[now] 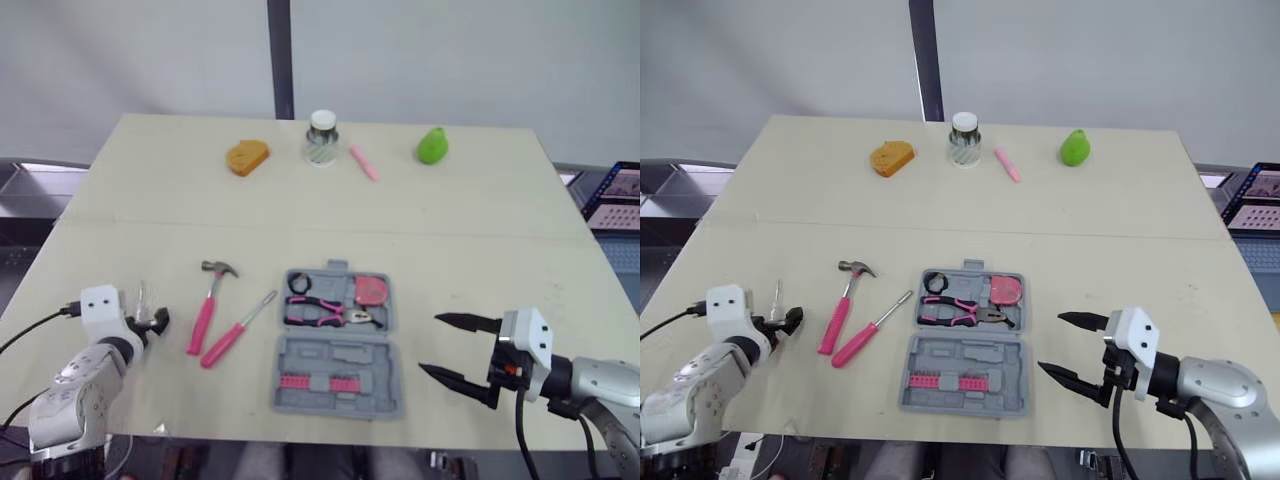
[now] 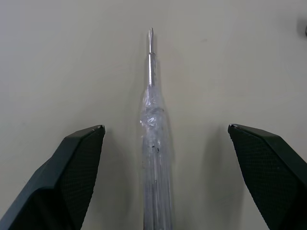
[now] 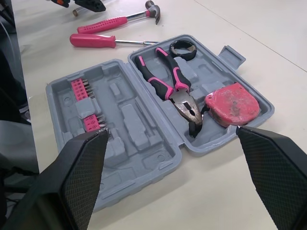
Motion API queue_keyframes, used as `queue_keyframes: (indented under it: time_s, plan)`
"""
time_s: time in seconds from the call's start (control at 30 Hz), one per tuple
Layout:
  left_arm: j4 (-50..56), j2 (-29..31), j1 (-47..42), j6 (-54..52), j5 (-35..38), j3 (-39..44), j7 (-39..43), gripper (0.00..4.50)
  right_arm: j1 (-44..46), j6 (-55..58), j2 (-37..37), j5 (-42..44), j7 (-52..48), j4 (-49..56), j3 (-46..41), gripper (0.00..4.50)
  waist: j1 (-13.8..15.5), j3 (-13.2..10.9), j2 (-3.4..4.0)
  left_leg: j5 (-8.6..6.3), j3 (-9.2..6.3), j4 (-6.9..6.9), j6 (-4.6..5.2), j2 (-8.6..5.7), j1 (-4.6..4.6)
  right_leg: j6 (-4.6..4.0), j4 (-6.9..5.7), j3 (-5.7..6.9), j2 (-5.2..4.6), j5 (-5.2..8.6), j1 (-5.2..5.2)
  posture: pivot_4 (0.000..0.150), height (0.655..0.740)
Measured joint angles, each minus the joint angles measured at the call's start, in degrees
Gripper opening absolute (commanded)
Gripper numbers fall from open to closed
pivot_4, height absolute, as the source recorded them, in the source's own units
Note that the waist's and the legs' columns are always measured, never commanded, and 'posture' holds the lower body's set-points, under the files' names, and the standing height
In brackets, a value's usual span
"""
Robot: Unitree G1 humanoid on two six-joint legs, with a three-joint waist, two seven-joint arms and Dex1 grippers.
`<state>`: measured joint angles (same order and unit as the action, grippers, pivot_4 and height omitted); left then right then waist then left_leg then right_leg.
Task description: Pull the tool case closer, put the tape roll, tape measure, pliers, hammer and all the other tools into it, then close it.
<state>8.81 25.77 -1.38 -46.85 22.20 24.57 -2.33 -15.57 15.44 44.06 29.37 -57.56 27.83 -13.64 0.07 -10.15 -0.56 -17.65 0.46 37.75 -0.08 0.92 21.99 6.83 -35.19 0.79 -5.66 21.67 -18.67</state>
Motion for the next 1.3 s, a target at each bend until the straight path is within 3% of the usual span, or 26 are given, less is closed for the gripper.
queue_keyframes:
  time_s: [0.43, 0.53, 0.77, 1.3]
  plan:
    - [-6.06, -0.01, -3.37, 4.0, -3.39, -0.66, 2.52, 4.41, -0.61, 0.89, 0.0, 0.0, 0.3, 1.1, 0.0, 4.5, -0.01, 0.0, 0.0, 0.03, -0.01, 0.0, -0.04, 0.0, -0.02, 0.0, -0.12, 0.05, -0.01, 0.0, -0.02, 0.15, 0.7159]
    - [-7.52, 0.07, -4.13, 5.22, -4.09, -0.68, 3.25, 3.54, -0.59, 0.91, 0.01, 0.0, 0.3, 1.1, 0.0, 4.5, -0.01, 0.0, 0.01, 0.04, -0.01, 0.0, -0.04, 0.0, -0.03, 0.0, -0.16, 0.05, -0.01, 0.0, -0.02, 0.15, 0.7159]
    - [-9.08, 0.22, -4.77, 6.54, -5.19, -0.49, 3.43, 0.03, 0.16, 1.01, 0.13, -0.01, 0.29, 1.09, 0.0, 4.5, -0.14, 0.01, 0.01, 0.04, -0.01, 0.0, -0.04, 0.0, -0.04, 0.0, -0.22, 0.06, -0.01, 0.0, -0.05, 0.15, 0.7159]
    - [-6.58, 1.36, -2.92, 6.01, -5.42, 0.3, 4.47, 0.02, 1.66, 1.02, 0.13, -0.44, 0.28, 0.32, 1.1, 4.5, -0.14, -0.02, -0.03, 0.03, -0.02, -0.02, -0.05, 0.0, -0.03, 0.0, -0.24, 0.06, -0.03, 0.0, -0.1, 0.15, 0.7159]
